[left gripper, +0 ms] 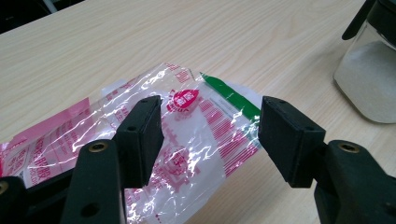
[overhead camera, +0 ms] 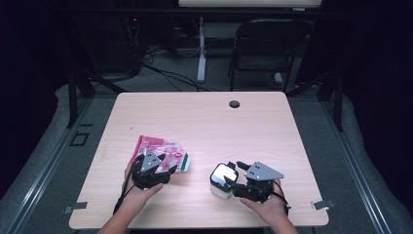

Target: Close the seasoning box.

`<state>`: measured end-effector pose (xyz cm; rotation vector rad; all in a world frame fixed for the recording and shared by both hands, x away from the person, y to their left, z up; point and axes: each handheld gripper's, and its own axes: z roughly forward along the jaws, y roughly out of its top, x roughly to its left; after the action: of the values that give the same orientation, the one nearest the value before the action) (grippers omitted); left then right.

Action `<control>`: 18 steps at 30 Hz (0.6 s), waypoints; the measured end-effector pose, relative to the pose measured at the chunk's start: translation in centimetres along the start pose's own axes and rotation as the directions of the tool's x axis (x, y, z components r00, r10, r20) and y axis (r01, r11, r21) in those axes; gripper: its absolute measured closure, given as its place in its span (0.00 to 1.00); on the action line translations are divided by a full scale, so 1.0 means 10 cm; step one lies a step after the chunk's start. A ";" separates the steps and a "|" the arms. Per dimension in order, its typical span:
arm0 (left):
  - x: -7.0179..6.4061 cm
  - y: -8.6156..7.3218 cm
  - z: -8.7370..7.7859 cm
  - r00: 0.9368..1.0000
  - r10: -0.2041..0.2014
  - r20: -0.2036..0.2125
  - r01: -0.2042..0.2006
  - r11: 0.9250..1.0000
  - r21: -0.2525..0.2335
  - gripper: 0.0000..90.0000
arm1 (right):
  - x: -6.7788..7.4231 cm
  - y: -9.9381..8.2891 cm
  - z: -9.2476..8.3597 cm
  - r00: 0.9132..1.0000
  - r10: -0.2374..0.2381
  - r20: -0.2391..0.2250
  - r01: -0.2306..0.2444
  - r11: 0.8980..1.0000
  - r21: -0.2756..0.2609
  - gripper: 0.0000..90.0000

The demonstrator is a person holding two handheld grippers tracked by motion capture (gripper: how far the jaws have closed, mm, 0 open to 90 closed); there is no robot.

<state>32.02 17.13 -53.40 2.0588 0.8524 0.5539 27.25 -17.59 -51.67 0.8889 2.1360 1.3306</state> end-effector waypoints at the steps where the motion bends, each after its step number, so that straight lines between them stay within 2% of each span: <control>1: 0.01 0.00 0.00 1.000 -0.001 -0.003 0.001 1.000 -0.001 0.44 | -0.01 0.00 0.00 1.000 0.005 0.000 -0.005 1.000 0.000 0.39; 11: 0.13 -0.03 -0.05 0.999 -0.033 -0.036 0.033 0.999 -0.012 0.44 | -0.12 0.01 -0.06 0.997 0.058 0.041 -0.057 0.998 -0.036 0.39; 18: 0.23 -0.05 -0.09 0.996 -0.058 -0.063 0.057 0.998 -0.021 0.44 | -0.25 -0.01 -0.13 0.985 0.125 0.116 -0.118 0.991 -0.067 0.40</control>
<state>32.84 19.51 -53.16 2.0018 0.9370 0.5972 28.03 -20.22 -51.10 1.0616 1.9680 1.3566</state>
